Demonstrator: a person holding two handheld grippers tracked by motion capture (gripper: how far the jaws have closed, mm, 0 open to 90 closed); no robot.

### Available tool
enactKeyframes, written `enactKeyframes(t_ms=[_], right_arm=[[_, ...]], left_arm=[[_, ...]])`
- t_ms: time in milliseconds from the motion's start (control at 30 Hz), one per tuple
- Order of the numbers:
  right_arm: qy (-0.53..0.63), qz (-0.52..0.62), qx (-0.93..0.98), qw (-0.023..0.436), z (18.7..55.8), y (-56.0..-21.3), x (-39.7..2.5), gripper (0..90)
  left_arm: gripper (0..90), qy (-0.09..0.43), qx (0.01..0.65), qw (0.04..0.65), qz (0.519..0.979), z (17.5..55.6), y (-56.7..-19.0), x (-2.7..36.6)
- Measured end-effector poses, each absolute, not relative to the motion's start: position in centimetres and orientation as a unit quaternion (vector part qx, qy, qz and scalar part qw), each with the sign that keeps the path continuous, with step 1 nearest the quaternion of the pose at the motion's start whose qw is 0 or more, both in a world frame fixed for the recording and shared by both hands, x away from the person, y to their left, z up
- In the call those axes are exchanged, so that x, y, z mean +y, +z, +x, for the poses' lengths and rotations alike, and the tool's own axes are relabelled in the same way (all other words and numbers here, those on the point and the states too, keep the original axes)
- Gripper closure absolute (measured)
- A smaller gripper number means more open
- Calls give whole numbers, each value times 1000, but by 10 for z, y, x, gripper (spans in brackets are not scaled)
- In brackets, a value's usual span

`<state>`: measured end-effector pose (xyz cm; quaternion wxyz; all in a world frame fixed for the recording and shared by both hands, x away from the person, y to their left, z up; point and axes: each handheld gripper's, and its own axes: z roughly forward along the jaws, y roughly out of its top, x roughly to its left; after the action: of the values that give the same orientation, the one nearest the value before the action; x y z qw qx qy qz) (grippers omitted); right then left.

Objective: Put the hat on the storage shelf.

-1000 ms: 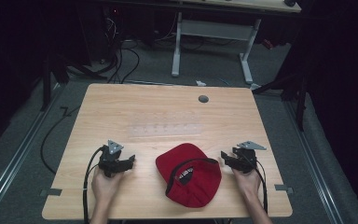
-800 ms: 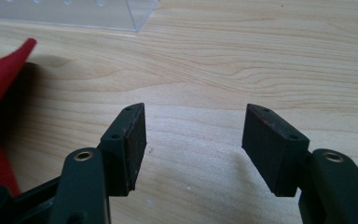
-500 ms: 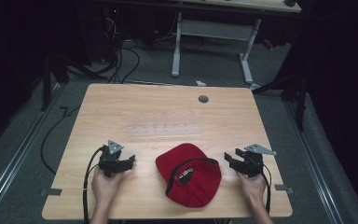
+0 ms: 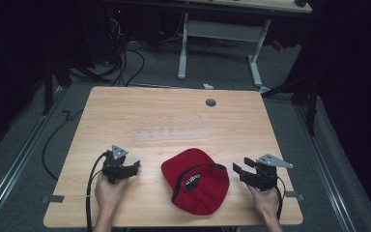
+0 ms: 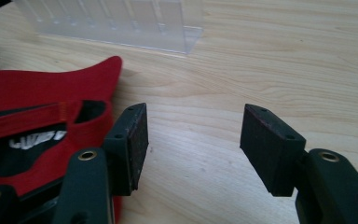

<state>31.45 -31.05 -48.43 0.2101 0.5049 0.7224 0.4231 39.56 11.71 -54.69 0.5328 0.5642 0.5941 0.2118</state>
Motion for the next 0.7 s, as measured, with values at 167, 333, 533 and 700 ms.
enactKeyframes(t_ms=[167,333,533,700], right_arm=[[429,488,734,198,309,-482,-303,415],[434,472,746,182,306,-485,-295,400],[429,454,760,180,308,-488,-282,397],[424,450,767,170,312,-491,-274,395]], left_arm=[[281,212,594,533,565,396,-547,117],[281,212,594,533,565,396,-547,117],[281,213,594,533,564,396,-547,117],[281,213,594,533,564,396,-547,117]])
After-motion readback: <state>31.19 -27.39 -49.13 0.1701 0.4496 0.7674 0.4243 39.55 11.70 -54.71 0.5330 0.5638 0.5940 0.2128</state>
